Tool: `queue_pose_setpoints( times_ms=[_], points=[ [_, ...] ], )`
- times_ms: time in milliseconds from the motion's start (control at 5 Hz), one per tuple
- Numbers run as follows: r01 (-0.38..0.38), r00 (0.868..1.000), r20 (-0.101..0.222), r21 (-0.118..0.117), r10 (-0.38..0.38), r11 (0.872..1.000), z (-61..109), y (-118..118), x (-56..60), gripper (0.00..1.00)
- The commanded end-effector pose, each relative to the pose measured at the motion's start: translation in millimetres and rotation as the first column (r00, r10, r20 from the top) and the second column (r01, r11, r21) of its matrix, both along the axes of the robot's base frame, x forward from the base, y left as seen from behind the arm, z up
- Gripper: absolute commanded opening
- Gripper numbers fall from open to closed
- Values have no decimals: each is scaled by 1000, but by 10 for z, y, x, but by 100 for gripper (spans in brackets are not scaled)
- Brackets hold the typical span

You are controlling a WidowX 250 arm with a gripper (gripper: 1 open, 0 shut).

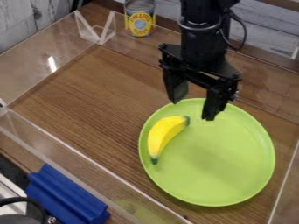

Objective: Remove the banana from inside the green plate and put it on the table

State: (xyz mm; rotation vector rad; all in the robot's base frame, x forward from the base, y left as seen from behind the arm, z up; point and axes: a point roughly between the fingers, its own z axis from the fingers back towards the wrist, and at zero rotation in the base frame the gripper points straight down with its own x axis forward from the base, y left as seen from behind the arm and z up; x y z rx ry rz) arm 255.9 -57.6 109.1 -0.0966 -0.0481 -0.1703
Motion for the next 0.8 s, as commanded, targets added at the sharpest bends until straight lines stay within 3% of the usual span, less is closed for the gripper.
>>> queue_pose_setpoints(
  times_ms=[0, 600],
  points=[
    [-7, 999, 47, -11, 8, 1000, 134, 16, 75, 100],
    [-10, 999, 46, -13, 11, 1000, 148, 20, 73, 100]
  ],
)
